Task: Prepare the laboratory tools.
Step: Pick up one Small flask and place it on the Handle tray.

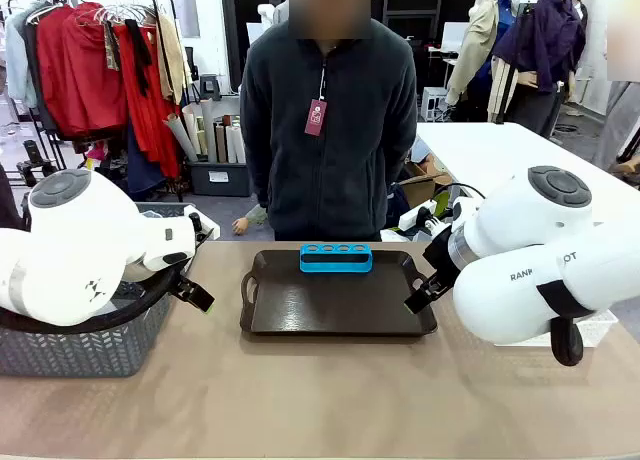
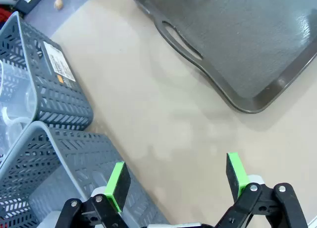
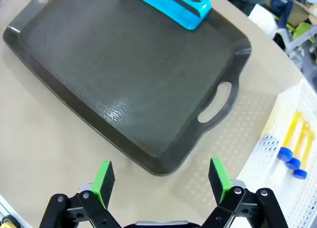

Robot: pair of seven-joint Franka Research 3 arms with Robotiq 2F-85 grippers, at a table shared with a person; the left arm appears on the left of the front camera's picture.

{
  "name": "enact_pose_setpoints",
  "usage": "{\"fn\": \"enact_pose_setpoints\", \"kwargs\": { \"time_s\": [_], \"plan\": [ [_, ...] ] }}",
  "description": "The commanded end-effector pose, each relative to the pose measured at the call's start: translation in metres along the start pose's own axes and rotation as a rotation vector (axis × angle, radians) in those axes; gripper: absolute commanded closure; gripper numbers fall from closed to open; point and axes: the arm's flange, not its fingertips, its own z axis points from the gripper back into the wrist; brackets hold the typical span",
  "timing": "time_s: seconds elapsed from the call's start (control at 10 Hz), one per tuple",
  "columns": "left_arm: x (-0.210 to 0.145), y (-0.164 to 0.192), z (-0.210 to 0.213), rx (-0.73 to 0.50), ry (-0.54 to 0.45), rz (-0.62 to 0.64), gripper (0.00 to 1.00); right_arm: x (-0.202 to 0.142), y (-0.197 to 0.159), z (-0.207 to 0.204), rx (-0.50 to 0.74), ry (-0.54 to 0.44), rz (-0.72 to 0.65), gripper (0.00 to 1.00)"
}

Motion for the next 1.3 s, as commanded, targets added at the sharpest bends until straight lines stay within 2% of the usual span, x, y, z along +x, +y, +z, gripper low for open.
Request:
{"fn": "enact_pose_setpoints", "kwargs": {
  "time_s": [0.0,1.2],
  "plan": [
    [0.0,0.0,0.0001,0.0,0.0,0.0,0.0,0.0,0.0,0.0,0.0,0.0,0.0,0.0],
    [0.0,0.0,0.0001,0.0,0.0,0.0,0.0,0.0,0.0,0.0,0.0,0.0,0.0,0.0]
  ]
}}
